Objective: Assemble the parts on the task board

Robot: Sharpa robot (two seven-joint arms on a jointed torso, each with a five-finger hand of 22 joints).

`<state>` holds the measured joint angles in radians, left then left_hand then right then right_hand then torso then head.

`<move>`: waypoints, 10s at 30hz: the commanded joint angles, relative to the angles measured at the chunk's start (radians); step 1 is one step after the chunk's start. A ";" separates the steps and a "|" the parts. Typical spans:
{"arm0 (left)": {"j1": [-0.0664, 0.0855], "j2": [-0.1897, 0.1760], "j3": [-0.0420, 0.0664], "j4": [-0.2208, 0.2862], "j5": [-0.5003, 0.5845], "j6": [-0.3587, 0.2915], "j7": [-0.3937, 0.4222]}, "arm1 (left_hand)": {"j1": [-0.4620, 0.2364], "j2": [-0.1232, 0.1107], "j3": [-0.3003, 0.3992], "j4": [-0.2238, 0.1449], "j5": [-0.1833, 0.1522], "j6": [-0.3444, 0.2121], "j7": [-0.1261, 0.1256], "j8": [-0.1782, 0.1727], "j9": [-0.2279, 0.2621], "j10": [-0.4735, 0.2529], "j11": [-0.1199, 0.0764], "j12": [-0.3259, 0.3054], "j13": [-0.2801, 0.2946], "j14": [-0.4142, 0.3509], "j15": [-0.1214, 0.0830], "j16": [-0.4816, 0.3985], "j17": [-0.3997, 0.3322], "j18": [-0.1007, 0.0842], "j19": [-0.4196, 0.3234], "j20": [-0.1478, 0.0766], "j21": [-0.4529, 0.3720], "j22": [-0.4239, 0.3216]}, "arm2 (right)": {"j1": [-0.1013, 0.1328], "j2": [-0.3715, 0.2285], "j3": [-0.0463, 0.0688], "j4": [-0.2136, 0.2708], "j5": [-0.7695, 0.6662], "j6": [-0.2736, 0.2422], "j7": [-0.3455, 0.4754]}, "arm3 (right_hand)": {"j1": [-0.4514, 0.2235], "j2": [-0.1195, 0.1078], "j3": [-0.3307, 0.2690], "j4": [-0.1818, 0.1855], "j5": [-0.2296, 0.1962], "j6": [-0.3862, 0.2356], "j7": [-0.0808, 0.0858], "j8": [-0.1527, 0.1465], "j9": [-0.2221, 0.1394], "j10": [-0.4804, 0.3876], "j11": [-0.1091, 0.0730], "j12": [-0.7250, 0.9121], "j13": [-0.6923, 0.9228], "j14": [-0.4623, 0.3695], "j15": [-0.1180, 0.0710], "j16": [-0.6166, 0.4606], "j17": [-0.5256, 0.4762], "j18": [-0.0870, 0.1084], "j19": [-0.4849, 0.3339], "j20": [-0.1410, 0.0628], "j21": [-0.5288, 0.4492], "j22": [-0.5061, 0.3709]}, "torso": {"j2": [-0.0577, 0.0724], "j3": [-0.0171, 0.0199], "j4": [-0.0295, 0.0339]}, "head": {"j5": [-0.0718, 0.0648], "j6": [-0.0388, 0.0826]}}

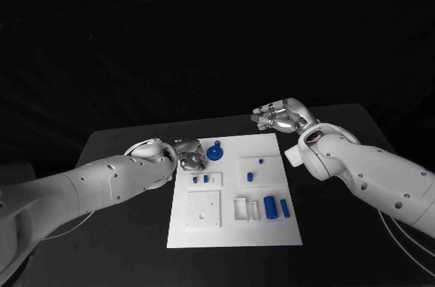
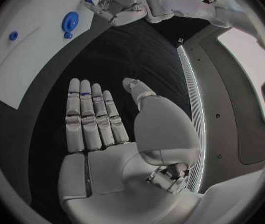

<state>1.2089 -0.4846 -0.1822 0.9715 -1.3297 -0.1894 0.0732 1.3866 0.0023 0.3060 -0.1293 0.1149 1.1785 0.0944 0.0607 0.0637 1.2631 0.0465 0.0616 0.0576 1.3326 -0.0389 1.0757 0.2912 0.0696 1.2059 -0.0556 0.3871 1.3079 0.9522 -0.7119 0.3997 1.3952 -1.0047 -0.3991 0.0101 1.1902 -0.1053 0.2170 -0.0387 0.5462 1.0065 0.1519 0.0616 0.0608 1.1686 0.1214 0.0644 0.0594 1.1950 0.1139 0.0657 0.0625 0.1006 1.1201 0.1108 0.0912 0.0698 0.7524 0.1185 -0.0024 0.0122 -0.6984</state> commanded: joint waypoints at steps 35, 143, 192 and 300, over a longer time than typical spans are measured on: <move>-0.011 0.001 -0.021 -0.008 0.017 -0.031 -0.008 | -0.003 -0.067 0.034 -0.036 -0.016 -0.274 -0.023 -0.004 -0.006 -0.080 0.032 -0.004 0.001 -0.029 0.019 -0.005 -0.001 0.029 -0.025 0.013 0.023 0.020 | -0.001 -0.001 0.000 -0.001 -0.007 0.012 0.006 | -0.006 -0.003 0.002 0.001 0.005 -0.007 -0.001 -0.001 0.000 -0.007 -0.002 -0.006 -0.001 -0.008 0.001 -0.004 -0.002 0.014 -0.006 0.000 -0.005 -0.001 | 0.000 -0.0001 0.0013 | -0.004 -0.003; 0.065 -0.312 0.107 0.377 1.139 -0.143 0.271 | -0.040 -0.029 -0.034 -0.050 -0.001 -0.138 0.049 0.003 -0.001 -0.174 0.092 0.000 0.000 -0.218 0.170 -1.014 -0.226 -0.015 -0.241 0.166 -0.313 -0.965 | -0.031 0.066 -0.188 -0.074 -1.112 0.203 -0.393 | 0.081 -0.067 0.506 -0.153 -0.470 0.234 -0.063 0.004 0.008 0.141 -0.081 -0.005 0.002 0.264 -0.166 0.615 0.618 0.061 0.228 -0.179 0.516 0.884 | 0.005 -0.0346 0.0163 | -0.028 0.017; 0.065 -0.281 0.106 0.302 1.139 -0.136 0.271 | -0.038 -0.027 -0.037 -0.054 -0.001 -0.138 0.049 0.003 -0.001 -0.177 0.093 0.000 0.000 -0.220 0.171 -1.014 -0.226 -0.013 -0.239 0.167 -0.311 -0.978 | -0.033 0.048 -0.135 0.098 -1.015 0.151 -0.362 | 0.068 -0.033 0.481 -0.185 -0.490 0.293 -0.079 0.003 0.011 0.200 -0.101 -0.005 0.003 0.262 -0.184 0.636 0.606 0.031 0.307 -0.200 0.412 1.125 | 0.002 -0.0360 0.0151 | 0.018 0.006; 0.064 -0.218 0.099 0.240 1.139 -0.114 0.255 | -0.037 -0.024 -0.055 -0.046 -0.004 -0.142 0.050 0.003 -0.002 -0.183 0.095 0.001 0.000 -0.226 0.173 -1.014 -0.226 -0.011 -0.233 0.170 -0.311 -1.011 | -0.140 0.220 -0.288 0.055 -1.094 0.108 -0.323 | 0.062 -0.023 0.481 -0.207 -0.483 0.293 -0.079 0.002 0.011 0.199 -0.100 -0.005 0.003 0.262 -0.185 0.647 0.575 0.029 0.351 -0.200 0.335 1.235 | 0.003 -0.0353 0.0157 | 0.141 -0.062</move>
<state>1.2718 -0.7046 -0.0837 1.2108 -0.1958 -0.3175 0.3227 1.3500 -0.0316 0.2553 -0.1747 0.1112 1.0323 0.1444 0.0608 0.0608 1.0880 0.1433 0.0617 0.0581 1.1127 0.1344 0.0654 0.0666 0.0540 0.9687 0.1142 0.0711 0.2982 0.8132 -0.4910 0.1126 1.4505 -2.0816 -0.2969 -0.3063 1.2534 -0.1344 0.6953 -0.2448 0.0582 1.2923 0.0746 0.0607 0.0700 1.3597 0.0234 0.0566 0.0614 1.4594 -0.0644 0.7065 0.6379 0.1158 1.4600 -0.0889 0.4295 1.3028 0.7551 0.0835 0.0132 0.1530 -0.7600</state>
